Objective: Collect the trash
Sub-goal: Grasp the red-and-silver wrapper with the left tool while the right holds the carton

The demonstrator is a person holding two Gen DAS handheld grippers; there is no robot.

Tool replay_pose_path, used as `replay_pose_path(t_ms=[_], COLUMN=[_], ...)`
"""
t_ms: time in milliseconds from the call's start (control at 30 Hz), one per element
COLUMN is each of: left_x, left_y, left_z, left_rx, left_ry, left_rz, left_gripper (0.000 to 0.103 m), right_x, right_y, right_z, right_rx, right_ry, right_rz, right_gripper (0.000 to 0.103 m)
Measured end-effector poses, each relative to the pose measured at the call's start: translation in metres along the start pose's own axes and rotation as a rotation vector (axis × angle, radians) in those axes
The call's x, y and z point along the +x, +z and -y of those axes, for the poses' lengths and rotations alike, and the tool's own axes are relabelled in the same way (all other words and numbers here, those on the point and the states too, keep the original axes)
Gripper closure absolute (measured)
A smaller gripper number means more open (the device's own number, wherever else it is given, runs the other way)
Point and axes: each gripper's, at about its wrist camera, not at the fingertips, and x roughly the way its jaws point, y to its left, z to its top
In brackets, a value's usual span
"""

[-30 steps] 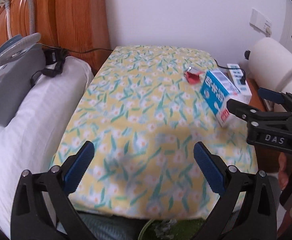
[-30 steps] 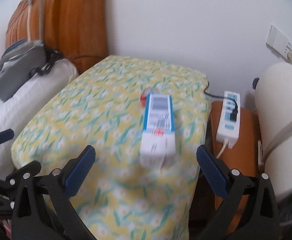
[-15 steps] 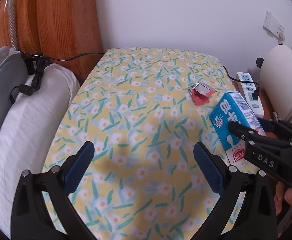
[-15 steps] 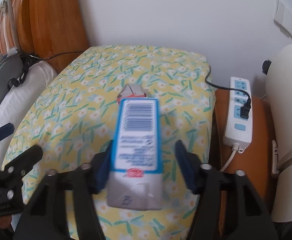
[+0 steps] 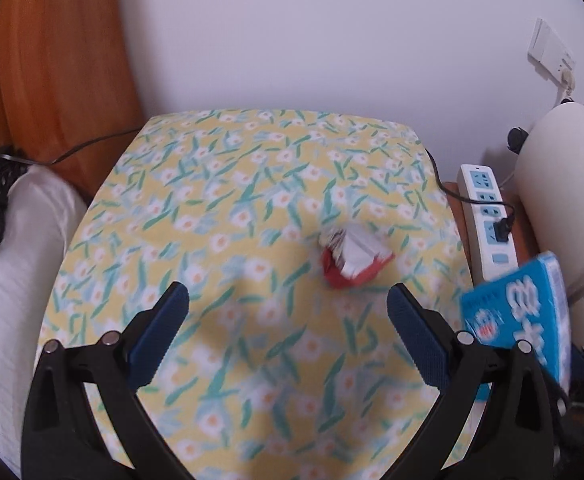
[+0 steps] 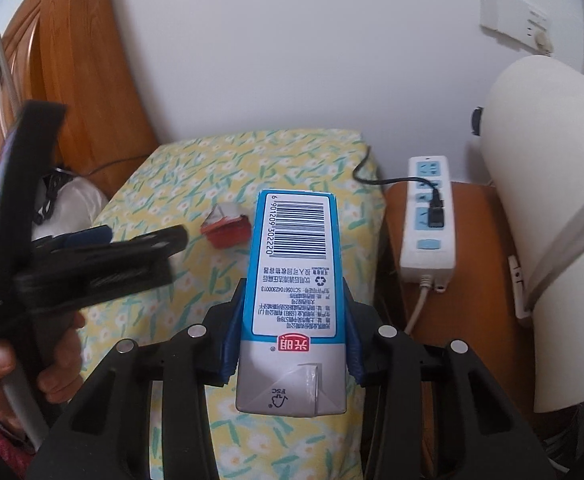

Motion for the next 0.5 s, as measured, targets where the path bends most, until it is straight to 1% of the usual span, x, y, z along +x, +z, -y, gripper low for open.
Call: replay_pose_path(t_ms=[100, 200, 233, 267, 300, 367, 433, 500], left_x=[0.018, 0.035, 0.041, 0.046, 0.049, 0.057, 0.065, 0.069], left_y=[0.01, 0.015, 0.016, 0.016, 0.015, 0.014, 0.014, 0.013], left_z=[0.016, 0.028, 0.033, 0.036, 0.038, 0.043, 0.047, 0.048], left_rx=[0.003, 0.005, 0.009, 0.013, 0.016, 0.019, 0.025, 0.026], left_ry=[-0.025, -0.022, -0.019, -0.012, -0.005, 0.005, 0.005, 0.015], left_rz=[-0.02, -0.039, -0.047, -0.054, -0.062, -0.081, -0.095, -0.097], left_gripper=[0.008, 0.009, 0.011, 0.021, 0.025, 0.039, 0.043, 0.043], right_x=[-0.003, -0.003, -0.002, -0.002, -0.002, 0.0, 0.0, 0.002], right_y=[-0.001, -0.002, -0.002, -0.002, -0.002, -0.002, -0.003, -0.003], right_z=[0.007, 0.016, 0.018, 0.019, 0.021, 0.024, 0.024, 0.027], right_rx=[0.027, 0.055, 0.062, 0.064, 0.068, 0.072, 0.075, 0.084], right_ry=[-0.003, 0.004, 0.007, 0.007, 0.007, 0.011, 0.01, 0.013], right_rz=[0.017, 0.022, 0.022, 0.022, 0.021, 0.021, 0.021, 0.019], right_gripper=[0.061, 0.061, 0.061, 0.061, 0.061, 0.061, 0.061, 0.061])
